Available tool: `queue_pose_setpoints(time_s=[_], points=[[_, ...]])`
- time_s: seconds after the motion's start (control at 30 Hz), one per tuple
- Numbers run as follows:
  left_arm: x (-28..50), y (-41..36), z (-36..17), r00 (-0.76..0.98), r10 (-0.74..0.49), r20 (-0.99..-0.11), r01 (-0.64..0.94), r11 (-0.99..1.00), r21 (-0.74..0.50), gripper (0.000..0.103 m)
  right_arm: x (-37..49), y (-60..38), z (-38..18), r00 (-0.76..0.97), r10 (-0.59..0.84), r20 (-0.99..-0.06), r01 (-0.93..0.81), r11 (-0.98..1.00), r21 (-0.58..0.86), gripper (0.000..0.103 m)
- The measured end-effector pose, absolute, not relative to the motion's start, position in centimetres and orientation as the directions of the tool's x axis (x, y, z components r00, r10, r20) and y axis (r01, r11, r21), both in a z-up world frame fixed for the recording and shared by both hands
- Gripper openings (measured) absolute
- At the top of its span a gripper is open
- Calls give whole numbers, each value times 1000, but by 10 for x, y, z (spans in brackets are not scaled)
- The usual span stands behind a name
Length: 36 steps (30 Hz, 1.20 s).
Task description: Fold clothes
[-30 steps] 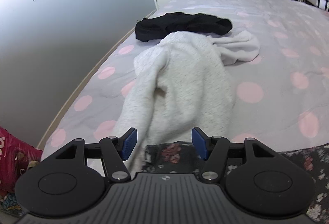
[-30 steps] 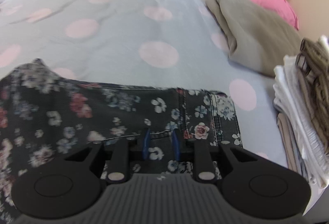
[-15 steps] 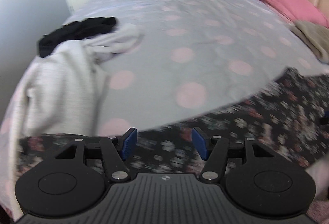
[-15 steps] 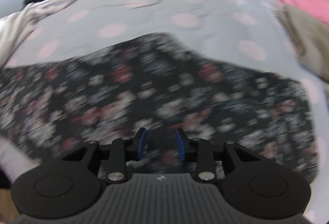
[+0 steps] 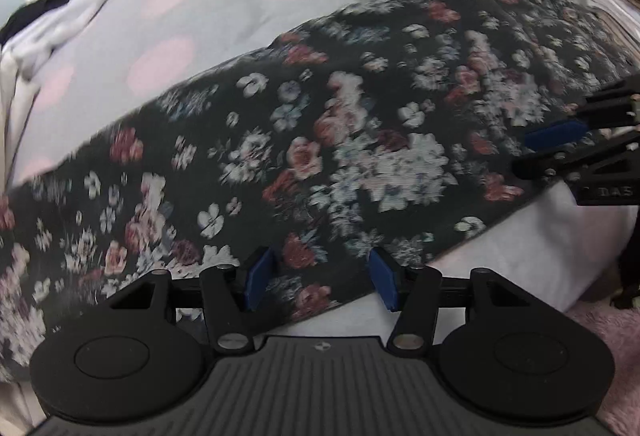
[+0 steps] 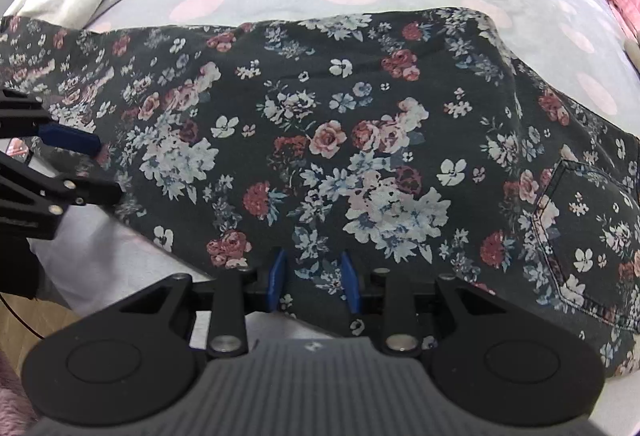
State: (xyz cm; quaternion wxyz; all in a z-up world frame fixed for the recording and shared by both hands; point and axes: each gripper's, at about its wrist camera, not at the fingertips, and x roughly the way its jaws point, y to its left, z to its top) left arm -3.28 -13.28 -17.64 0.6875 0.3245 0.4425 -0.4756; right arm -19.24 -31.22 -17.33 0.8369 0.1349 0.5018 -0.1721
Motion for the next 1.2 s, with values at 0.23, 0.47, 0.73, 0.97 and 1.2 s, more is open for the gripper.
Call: queue_pose_setpoints(time_s=[0.23, 0.47, 0.73, 0.97, 1.2], points=[[-4, -108, -149, 214, -389, -896, 880, 474, 5, 54, -195, -310, -161, 461, -172, -871, 430, 901, 50, 37], [74, -60, -106, 356, -363, -861, 713, 701, -1, 55, -193, -310, -144, 497, -177, -849, 438, 896, 70, 45], [166, 5, -50, 540, -298, -787, 603, 789, 115, 56, -185, -305, -141, 505, -166, -847, 415, 907, 70, 48], [220, 35, -60, 583, -267, -767, 597, 782, 182, 58, -178, -304, -149, 486, -160, -859, 406, 912, 60, 49], [233, 39, -99, 557, -224, -799, 618, 755, 219, 58, -167, -308, -160, 460, -152, -875, 407, 912, 56, 49]])
